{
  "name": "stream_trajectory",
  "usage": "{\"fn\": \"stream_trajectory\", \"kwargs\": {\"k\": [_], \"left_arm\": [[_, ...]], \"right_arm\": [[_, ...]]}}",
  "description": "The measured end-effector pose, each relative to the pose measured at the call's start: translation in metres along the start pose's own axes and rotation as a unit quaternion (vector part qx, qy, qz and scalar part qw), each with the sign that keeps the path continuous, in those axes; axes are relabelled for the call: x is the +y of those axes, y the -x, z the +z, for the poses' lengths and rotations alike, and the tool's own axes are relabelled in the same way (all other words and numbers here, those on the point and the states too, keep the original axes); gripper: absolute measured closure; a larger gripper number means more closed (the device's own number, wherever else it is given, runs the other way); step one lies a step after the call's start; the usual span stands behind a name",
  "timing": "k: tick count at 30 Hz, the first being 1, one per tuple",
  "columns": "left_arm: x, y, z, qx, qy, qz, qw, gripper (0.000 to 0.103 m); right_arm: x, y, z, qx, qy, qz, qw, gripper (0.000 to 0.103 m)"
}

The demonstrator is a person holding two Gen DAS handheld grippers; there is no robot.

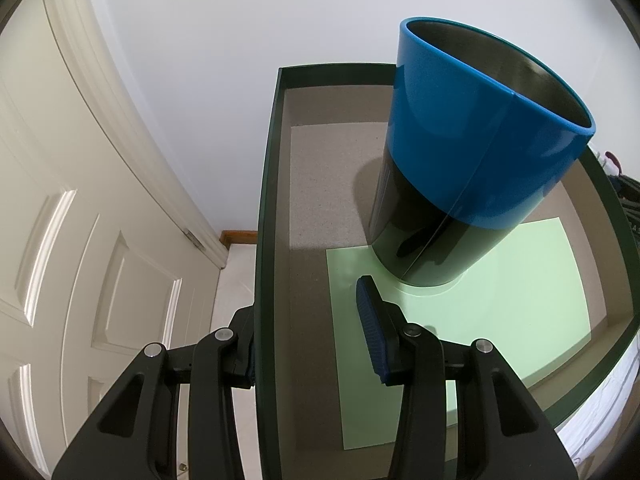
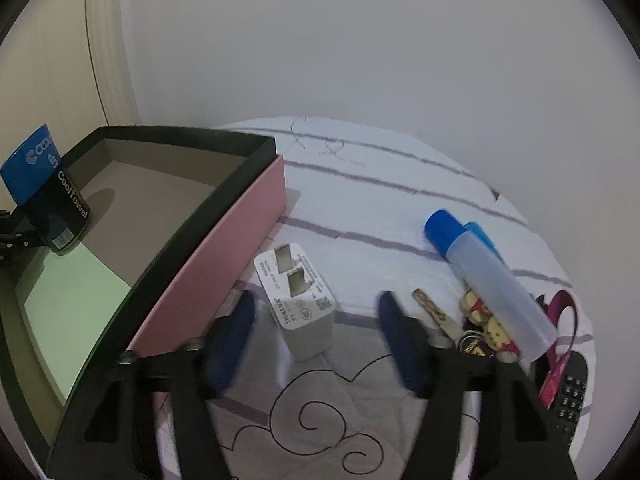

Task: Organize rigid objects
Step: 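Close the right tool on the white charger plug, then carry the charger into the box beside the tumbler and release it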

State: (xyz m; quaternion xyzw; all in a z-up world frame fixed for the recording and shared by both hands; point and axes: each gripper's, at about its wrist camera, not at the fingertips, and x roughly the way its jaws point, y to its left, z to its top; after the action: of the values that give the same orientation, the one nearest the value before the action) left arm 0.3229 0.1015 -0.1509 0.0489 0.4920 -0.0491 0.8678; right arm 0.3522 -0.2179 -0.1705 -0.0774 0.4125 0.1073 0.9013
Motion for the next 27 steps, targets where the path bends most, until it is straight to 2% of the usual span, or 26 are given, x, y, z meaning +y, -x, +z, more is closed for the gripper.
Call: {"fn": "stream_trajectory", "kwargs": {"k": [2, 4, 12, 15, 20, 27], "left_arm": [[0.0, 0.0, 0.0, 0.0, 0.0, -0.001, 1.0, 0.061], [0.0, 0.0, 0.0, 0.0, 0.0, 0.0, 1.0, 0.061], [0.0, -0.001, 0.0, -0.001, 0.0, -0.001, 1.0, 0.061], [0.0, -0.001, 0.0, 0.0, 0.001, 0.0, 1.0, 0.061], [0.001, -0.001, 0.001, 0.0, 0.0, 0.0, 1.0, 0.061], [0.001, -0.001, 0.001, 0.0, 0.001, 0.0, 1.0, 0.061]], "right_arm": [[-0.001, -0.004, 0.0, 0.007, -0.008, 0.005, 1.0, 0.057], [0.0, -0.006, -0.001, 0.011, -0.016, 0.009, 1.0, 0.07], [0.006, -0.004, -0.003, 0.017, -0.029, -0.001, 0.999, 0.079], [0.01, 0.002, -0.008, 0.017, -0.044, -0.002, 0.999, 0.079], [0.021, 0.004, -0.008, 0.013, -0.016, -0.026, 0.999, 0.079], [0.015, 0.0, -0.001, 0.011, -0.017, -0.025, 0.999, 0.076]]}}
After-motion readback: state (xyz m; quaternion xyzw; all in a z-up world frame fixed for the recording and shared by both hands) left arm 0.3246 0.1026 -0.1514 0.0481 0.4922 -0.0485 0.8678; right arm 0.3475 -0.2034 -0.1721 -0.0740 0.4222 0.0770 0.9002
